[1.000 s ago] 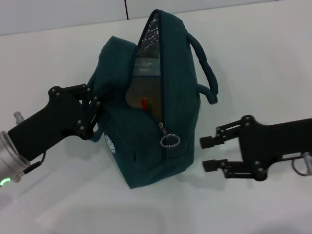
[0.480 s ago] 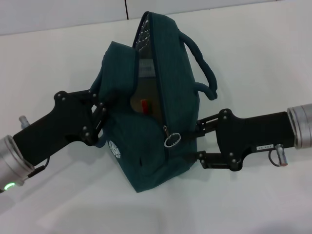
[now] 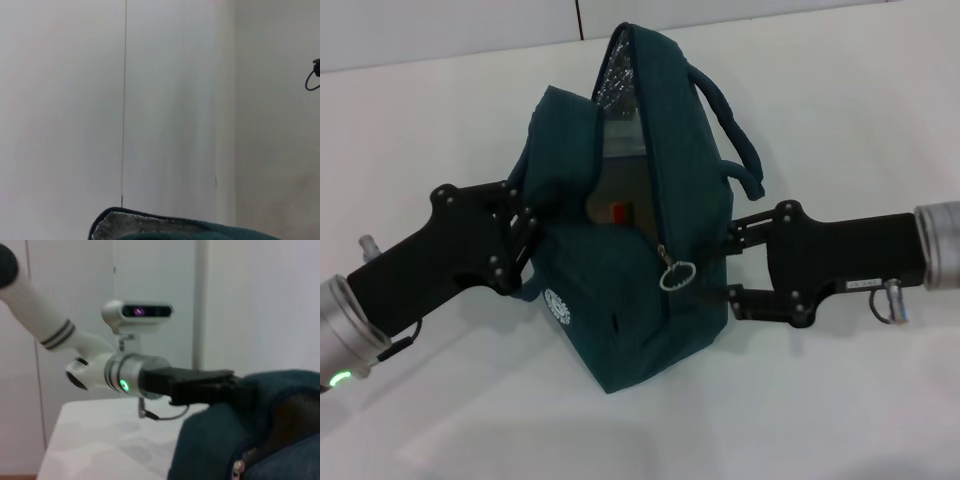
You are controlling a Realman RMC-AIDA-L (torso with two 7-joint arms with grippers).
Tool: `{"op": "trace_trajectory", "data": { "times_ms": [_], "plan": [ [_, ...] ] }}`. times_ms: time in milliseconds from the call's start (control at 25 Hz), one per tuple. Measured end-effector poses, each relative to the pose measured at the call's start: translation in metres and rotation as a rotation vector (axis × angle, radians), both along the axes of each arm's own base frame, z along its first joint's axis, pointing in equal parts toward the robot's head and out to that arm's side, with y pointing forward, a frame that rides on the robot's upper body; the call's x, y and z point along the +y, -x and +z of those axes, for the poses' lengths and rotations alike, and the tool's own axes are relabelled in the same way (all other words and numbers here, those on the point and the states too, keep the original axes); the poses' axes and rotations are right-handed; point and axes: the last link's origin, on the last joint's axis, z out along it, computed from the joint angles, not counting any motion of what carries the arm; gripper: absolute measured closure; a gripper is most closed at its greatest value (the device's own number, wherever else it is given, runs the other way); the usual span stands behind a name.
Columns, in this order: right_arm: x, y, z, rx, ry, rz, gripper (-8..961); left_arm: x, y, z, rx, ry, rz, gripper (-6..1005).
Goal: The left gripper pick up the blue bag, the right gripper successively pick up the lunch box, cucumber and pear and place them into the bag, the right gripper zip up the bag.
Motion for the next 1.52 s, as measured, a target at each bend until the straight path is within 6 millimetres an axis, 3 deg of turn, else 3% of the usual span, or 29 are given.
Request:
{"op": "trace_trajectory", "data": {
  "times_ms": [320, 760, 1000, 1240, 1520],
  "plan": [
    [0.004, 0.006, -0.02, -0.055, 0.025, 0.013, 560, 0.002, -0.001, 0.0, -0.001, -0.004, -0.002, 950],
    [0.005, 0.015, -0.032, -0.041, 0.093, 0.028, 561, 0.003, -0.002, 0.002, -0.003, -0.008, -0.003, 942],
    [0.007, 0.015, -0.032, -0.043, 0.085, 0.02, 622, 0.003, -0.001, 0.002, -0.004, -0.008, -0.002, 937],
    [0.01, 0.016, -0.028, -0.017, 0.061, 0.012, 823, 0.0, 0.001, 0.002, 0.005, -0.027, -0.009, 933],
    [0.009, 0.015, -0.026, -0.007, 0.057, 0.013, 928, 0.0, 0.001, 0.001, 0.006, -0.032, -0.011, 927]
  ]
}}
